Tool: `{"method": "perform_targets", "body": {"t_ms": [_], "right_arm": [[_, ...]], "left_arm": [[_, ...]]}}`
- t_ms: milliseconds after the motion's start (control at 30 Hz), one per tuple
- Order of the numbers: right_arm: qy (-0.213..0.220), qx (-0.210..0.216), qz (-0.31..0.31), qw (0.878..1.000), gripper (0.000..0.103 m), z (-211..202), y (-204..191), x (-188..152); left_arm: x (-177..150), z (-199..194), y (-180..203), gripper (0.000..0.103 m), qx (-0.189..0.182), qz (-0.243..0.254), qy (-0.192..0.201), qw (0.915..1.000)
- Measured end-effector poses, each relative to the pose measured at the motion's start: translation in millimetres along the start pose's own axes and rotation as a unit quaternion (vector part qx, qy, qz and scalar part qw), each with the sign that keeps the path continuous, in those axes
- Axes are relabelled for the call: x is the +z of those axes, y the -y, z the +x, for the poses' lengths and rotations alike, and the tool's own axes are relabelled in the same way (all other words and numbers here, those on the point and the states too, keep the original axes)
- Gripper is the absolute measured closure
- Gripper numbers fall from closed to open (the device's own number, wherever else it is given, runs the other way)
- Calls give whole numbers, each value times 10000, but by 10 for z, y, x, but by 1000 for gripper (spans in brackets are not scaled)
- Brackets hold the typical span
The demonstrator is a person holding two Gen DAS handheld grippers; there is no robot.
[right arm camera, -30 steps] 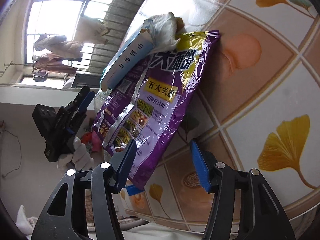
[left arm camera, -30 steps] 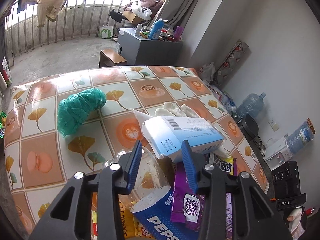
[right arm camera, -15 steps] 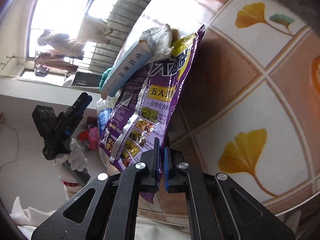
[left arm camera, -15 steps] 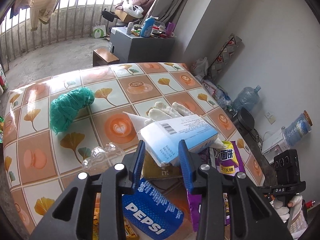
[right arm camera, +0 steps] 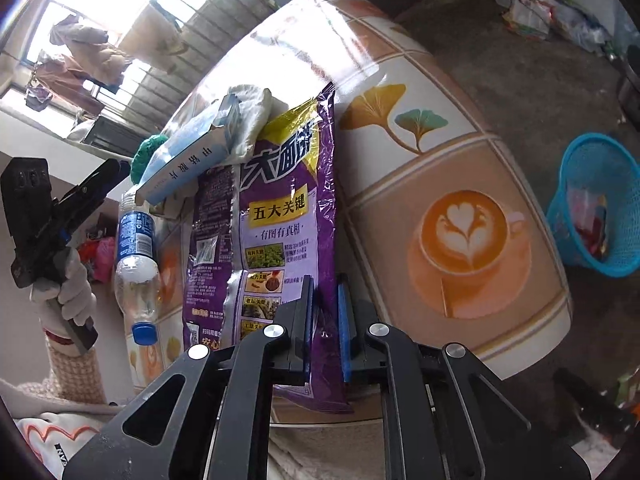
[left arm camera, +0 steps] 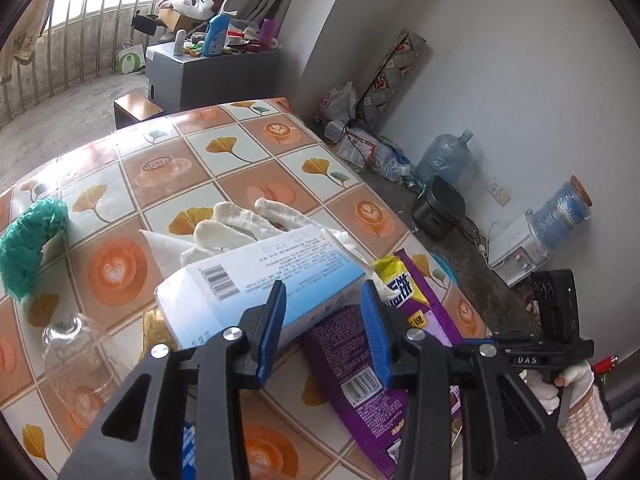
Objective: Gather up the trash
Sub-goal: 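Grasp the white-blue box with the left gripper while the right grasps the purple bag, then lift the white-blue box and purple snack bag off the table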
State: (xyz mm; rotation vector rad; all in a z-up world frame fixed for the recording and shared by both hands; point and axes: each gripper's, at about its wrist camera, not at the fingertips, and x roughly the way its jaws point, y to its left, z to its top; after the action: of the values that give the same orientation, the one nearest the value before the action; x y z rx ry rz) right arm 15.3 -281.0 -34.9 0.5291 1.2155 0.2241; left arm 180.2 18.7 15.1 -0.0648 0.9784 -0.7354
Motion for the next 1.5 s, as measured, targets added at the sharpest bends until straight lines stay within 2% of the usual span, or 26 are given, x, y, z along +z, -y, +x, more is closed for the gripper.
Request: {"method": "perform_targets", "body": {"t_ms": [33,233,367,433,600,700,767,867,933,1033,1233,1267,1300,1333,1500], "right_arm": [[33,19,16,10000,92,0,5,0],[216,187,172,9994,92,-44,72,-32],[308,267,269,9988,92,-81,132,-46],[364,290,310,9984,92,-97,149,-51],[482,299,409,9976,94,-167,231,-54],[553,328,484,9968,94,-209,278,-78],[553,395,555,9961,94,-208,300,-95],[525,433,611,9958,94,-172,298,-120],[514,442,608,9958,93,-166,310,-127],[519,471,609,9957,93,-172,334,-115],[548,502,622,9953,91,-196,365,-122],[553,515,642,9951,91,-194,374,-121],[556,536,667,9948,90,-192,385,-121],[561,561,703,9944,88,-188,400,-120],[615,855,951,9899,78,-174,468,-91]], "left_arm": [[97,92,-37,55,82,-42,-79,9999],[497,644,-314,46,823,-109,-639,9945],[462,845,-484,45,516,-561,-1343,9880],[415,788,-454,45,328,-612,-1422,9874],[186,578,-203,44,-683,-671,-1787,9792],[-18,485,34,40,-859,-474,-1890,9771],[-145,458,168,35,-672,-346,-1845,9799],[-306,476,377,29,-50,124,-1632,9865],[-386,518,483,22,131,313,-1547,9874],[-475,576,584,20,408,510,-1447,9873],[-584,747,651,20,941,746,-1399,9828],[-591,770,654,20,981,774,-1381,9825],[-605,780,662,24,1020,798,-1363,9822],[-609,785,663,32,1063,807,-1331,9821],[-611,785,648,32,997,760,-1252,9842]]}}
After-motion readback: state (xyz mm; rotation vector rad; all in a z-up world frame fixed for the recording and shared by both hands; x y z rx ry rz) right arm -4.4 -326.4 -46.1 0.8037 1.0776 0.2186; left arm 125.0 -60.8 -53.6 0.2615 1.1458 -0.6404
